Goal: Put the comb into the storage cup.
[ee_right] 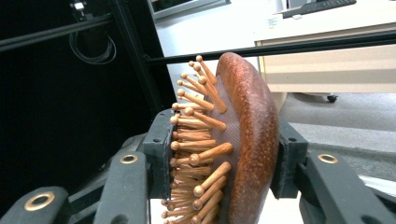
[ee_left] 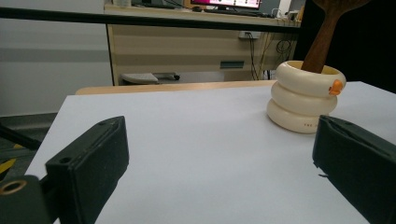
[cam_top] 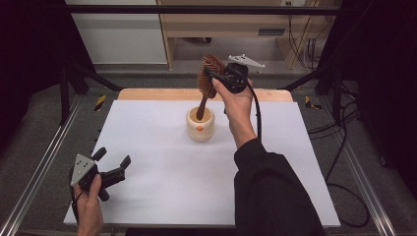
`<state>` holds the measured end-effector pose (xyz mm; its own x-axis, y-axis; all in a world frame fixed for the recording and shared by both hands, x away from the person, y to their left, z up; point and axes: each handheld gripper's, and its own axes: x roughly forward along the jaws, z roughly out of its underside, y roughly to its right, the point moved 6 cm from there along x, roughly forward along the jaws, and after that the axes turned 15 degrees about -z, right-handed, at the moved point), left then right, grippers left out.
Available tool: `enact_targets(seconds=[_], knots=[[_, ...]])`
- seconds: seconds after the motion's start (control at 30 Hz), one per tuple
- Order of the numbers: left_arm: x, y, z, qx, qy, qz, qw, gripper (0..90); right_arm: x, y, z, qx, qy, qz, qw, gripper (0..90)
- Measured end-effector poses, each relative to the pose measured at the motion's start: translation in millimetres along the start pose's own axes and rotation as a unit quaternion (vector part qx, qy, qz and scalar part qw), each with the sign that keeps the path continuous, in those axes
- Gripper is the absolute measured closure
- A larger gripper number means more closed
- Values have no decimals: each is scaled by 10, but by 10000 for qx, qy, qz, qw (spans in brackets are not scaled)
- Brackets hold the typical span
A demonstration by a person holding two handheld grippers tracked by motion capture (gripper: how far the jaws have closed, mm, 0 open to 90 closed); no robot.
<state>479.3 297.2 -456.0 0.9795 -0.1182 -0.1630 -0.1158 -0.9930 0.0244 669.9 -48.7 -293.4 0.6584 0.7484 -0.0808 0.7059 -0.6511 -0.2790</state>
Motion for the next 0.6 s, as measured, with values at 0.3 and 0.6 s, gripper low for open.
enact_targets(seconds=[0.3,0.6], knots=[[-3,3,-4,-1,10,7,10000,37,54,74,129,59,-91,102,9999,518],[-1,5,-3,-11,3,26,10000,37,75,96,216,75,-158,125,9998,517]])
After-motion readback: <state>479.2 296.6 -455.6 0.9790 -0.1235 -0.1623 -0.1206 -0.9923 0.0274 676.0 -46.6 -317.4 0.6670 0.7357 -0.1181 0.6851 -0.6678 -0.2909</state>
